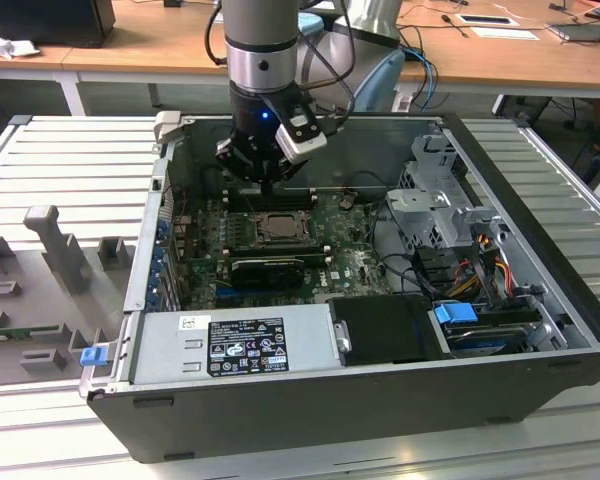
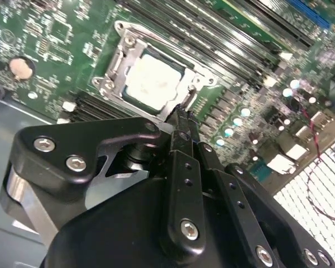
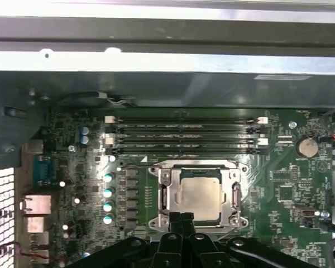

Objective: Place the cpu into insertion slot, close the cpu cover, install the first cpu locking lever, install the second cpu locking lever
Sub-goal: 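Install the first cpu locking lever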

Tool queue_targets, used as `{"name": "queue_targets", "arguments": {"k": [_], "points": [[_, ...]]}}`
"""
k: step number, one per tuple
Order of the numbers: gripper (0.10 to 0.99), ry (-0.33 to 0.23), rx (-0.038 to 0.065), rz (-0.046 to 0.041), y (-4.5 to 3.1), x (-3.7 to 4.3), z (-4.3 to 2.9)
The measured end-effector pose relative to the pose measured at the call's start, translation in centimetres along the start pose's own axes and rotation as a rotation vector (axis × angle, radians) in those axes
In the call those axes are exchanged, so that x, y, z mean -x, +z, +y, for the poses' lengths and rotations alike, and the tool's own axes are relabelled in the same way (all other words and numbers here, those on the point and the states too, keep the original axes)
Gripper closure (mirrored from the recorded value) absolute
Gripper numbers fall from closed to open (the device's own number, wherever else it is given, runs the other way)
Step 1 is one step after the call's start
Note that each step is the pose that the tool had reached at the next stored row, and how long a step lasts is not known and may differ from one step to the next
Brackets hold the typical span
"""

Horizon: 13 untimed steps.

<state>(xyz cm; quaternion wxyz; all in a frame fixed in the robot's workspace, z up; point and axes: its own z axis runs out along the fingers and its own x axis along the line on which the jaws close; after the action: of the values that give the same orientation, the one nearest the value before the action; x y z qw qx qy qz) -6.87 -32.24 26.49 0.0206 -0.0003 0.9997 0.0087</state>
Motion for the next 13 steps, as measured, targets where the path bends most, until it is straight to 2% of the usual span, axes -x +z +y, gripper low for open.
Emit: {"name": "queue_targets", "arguments": {"k": [3, 4, 5, 11, 13], "points": [[0.980, 0.000, 0.004, -0.0011, -0.03, -0.71, 0.00], [0.980, 0.000, 0.012, -0.0018, -0.05, -1.24, 0.00], [0.980, 0.001, 0.018, -0.0030, -0.08, -2.14, 0.00], [0.980, -0.001, 0.019, -0.0033, 0.16, -4.41, 0.20], [0.980, -0.001, 0.021, -0.0033, 0.25, -4.61, 0.36]]}}
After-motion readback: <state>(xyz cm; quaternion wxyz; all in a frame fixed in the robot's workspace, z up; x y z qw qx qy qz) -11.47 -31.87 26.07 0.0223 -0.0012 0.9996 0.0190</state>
